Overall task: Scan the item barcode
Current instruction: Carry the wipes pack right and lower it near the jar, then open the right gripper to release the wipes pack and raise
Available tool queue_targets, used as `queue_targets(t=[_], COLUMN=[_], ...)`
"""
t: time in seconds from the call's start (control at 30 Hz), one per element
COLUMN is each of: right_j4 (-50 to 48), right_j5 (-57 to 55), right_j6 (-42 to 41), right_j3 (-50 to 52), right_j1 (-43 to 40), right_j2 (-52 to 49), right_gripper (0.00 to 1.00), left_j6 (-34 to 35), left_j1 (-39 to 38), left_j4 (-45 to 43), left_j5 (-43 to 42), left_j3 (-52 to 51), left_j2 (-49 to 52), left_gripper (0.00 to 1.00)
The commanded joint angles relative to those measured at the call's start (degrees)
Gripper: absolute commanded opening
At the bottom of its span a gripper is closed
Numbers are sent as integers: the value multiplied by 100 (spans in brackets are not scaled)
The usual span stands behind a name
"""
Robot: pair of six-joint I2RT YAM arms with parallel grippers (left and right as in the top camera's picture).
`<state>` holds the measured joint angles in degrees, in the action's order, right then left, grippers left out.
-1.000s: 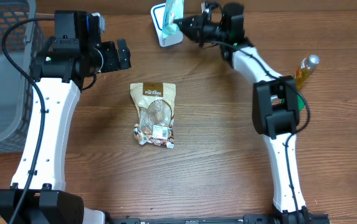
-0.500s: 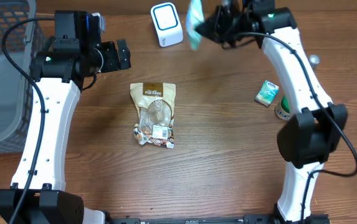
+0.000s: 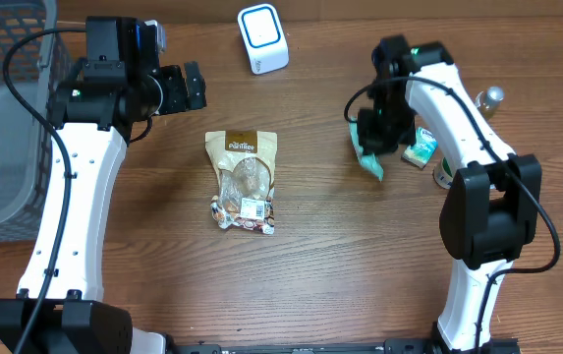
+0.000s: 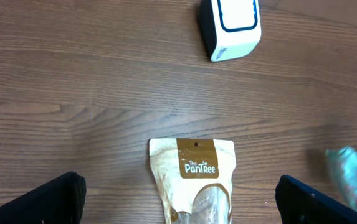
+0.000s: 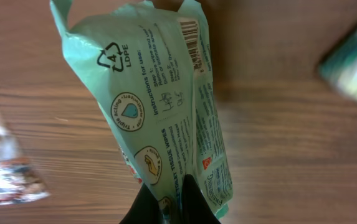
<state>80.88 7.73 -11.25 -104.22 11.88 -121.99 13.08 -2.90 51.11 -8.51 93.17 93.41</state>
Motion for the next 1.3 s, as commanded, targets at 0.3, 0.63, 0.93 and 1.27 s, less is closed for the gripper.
queue_targets(t=[0.3,0.63,0.93,1.27], right_j4=[157,208,17,-332], right_j5=[-1679,-1694,-1690,-1644], right_j6=[-116,-358,-374,-374], right_j3=[490,490,490,490], right_j1=[313,380,426,424], right_j2=[144,144,144,144], right_gripper=[11,72,87,100], left_j6=[-133,-131,-133,-131], left_j1=[-13,-13,-13,-13], left_j4=[-11,-11,-11,-11], left_j5=[13,13,13,13], left_j3=[70,72,72,72], left_j2=[2,2,2,2], left_gripper=[100,99,100,100])
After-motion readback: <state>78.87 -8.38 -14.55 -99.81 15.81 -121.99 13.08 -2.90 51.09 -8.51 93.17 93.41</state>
